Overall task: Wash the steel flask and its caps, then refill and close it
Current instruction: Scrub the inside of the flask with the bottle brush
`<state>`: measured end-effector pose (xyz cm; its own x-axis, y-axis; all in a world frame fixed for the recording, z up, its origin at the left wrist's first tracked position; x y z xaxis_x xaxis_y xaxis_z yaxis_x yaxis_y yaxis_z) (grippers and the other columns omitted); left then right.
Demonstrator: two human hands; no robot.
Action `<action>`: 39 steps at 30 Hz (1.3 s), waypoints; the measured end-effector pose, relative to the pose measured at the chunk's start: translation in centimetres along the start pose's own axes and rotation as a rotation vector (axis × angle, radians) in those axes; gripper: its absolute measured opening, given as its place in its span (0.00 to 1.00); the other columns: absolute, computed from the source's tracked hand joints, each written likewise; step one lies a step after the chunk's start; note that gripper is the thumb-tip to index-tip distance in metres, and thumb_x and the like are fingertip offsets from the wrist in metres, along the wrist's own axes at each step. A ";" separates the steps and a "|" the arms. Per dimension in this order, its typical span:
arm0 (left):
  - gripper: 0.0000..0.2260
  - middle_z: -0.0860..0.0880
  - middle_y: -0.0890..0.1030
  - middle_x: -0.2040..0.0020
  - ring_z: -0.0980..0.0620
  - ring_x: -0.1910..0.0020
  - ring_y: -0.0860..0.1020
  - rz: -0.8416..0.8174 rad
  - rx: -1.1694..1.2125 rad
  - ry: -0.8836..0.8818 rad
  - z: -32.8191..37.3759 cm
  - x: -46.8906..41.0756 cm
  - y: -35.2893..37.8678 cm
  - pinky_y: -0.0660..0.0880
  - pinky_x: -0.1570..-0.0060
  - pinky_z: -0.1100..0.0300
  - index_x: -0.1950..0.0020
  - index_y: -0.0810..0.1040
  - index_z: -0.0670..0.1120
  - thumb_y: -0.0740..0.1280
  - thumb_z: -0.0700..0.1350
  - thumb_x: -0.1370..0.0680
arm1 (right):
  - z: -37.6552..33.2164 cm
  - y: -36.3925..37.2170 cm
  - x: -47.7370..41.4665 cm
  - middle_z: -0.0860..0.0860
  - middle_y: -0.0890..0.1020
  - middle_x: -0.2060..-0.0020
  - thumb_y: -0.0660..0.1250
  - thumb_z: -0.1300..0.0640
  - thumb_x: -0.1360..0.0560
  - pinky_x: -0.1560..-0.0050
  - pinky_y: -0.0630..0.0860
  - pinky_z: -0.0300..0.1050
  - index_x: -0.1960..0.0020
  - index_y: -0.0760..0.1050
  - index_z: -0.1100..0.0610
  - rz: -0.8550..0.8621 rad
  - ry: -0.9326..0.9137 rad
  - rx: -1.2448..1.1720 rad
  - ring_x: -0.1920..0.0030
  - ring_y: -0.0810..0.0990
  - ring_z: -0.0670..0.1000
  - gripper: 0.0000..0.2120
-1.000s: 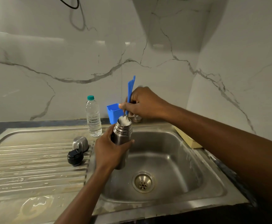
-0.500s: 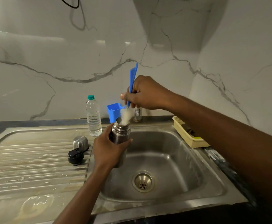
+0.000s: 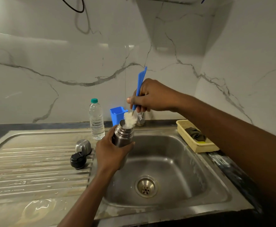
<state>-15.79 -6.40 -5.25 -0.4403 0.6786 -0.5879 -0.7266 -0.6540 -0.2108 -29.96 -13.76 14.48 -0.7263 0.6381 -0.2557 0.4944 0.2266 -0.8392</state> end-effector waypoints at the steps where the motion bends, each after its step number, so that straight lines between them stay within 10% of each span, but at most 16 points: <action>1: 0.34 0.73 0.80 0.53 0.73 0.51 0.79 -0.002 -0.001 0.002 0.0 0.0 0.1 0.73 0.50 0.69 0.38 0.74 0.68 0.85 0.48 0.36 | 0.4 0.6 0.1 0.50 0.87 0.65 0.69 0.50 0.18 0.61 0.78 0.35 0.54 0.86 0.58 -0.018 0.006 -0.003 0.66 0.84 0.44 0.14; 6: 0.30 0.76 0.80 0.53 0.70 0.52 0.81 -0.034 -0.020 0.013 0.2 0.1 0.5 0.76 0.51 0.68 0.45 0.75 0.72 0.86 0.49 0.37 | 0.9 2.2 0.1 0.51 0.88 0.63 0.68 0.51 0.18 0.50 0.84 0.48 0.54 0.87 0.57 -0.179 -0.046 0.063 0.61 0.87 0.48 0.13; 39: 0.32 0.69 0.82 0.53 0.70 0.51 0.81 -0.056 -0.040 -0.003 -0.1 0.4 0.9 0.77 0.51 0.65 0.37 0.77 0.64 0.86 0.50 0.36 | 1.5 1.6 0.5 0.62 0.87 0.55 0.67 0.57 0.17 0.50 0.85 0.46 0.46 0.85 0.65 -0.270 0.017 -0.159 0.56 0.86 0.56 0.12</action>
<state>-16.55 -6.79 -5.78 -0.4010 0.7155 -0.5720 -0.7284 -0.6277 -0.2745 -30.26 -14.14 12.28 -0.8340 0.5512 -0.0249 0.3543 0.5004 -0.7900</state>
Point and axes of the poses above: each hand's wrist, its own x-axis away from the middle knuckle, its own y-axis out of the palm, z = x × y, the point moved 4 cm from there along -x, towards the middle knuckle
